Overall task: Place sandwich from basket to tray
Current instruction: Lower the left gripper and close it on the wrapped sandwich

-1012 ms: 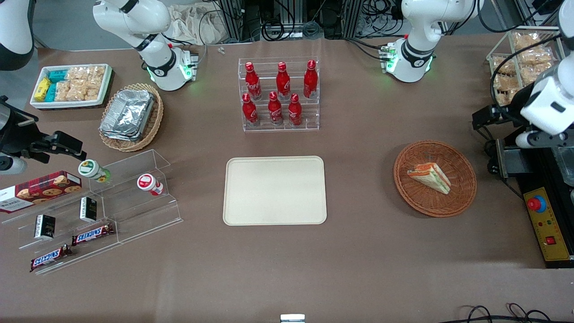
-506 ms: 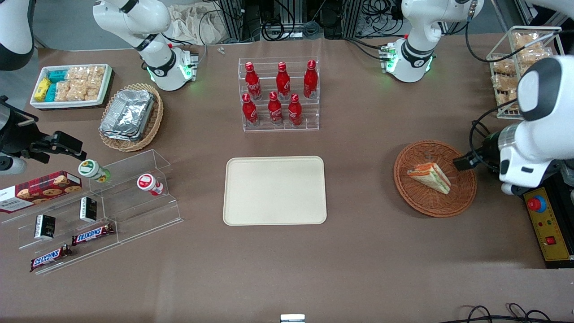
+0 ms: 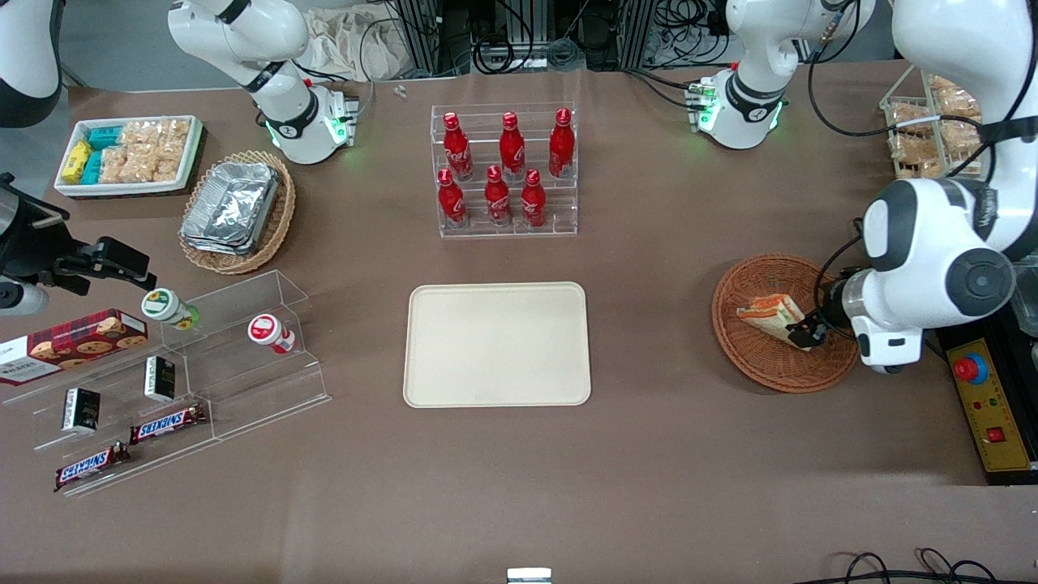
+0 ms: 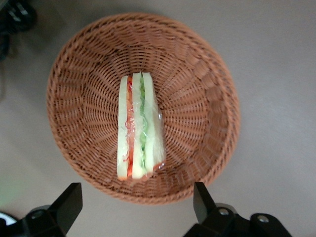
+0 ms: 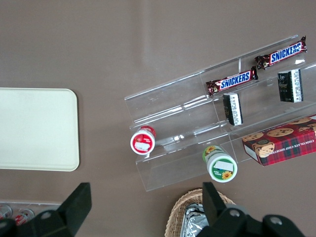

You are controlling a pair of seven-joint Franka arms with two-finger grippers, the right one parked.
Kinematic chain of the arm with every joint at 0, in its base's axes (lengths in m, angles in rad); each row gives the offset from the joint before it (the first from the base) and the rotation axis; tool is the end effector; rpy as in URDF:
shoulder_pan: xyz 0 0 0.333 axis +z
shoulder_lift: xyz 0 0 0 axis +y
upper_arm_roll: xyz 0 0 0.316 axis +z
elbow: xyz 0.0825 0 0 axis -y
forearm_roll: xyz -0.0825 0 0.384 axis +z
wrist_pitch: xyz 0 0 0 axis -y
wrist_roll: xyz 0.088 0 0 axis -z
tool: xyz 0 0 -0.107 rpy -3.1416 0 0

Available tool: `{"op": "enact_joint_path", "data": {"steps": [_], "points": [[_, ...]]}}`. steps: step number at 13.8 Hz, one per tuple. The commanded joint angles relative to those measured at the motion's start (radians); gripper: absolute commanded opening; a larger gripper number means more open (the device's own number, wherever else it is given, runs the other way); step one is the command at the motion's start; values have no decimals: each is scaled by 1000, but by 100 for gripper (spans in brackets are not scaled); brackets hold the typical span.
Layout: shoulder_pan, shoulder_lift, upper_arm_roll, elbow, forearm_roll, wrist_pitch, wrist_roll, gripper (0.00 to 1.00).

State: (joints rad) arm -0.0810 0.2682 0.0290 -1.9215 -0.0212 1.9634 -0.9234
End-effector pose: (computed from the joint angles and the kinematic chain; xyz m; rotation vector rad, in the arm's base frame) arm 0.5848 -0.0325 0.3363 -2.7398 -1.2925 0.3116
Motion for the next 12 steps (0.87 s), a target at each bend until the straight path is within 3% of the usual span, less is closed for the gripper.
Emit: {"op": "enact_joint_path", "data": {"steps": [1,6,12], "points": [[16,-66,5,-146,-5,119,-61,100],[33,-55,3,-279,-32,303,-64,100],[46,2,2,-281,-58,341,-60,98]]}}
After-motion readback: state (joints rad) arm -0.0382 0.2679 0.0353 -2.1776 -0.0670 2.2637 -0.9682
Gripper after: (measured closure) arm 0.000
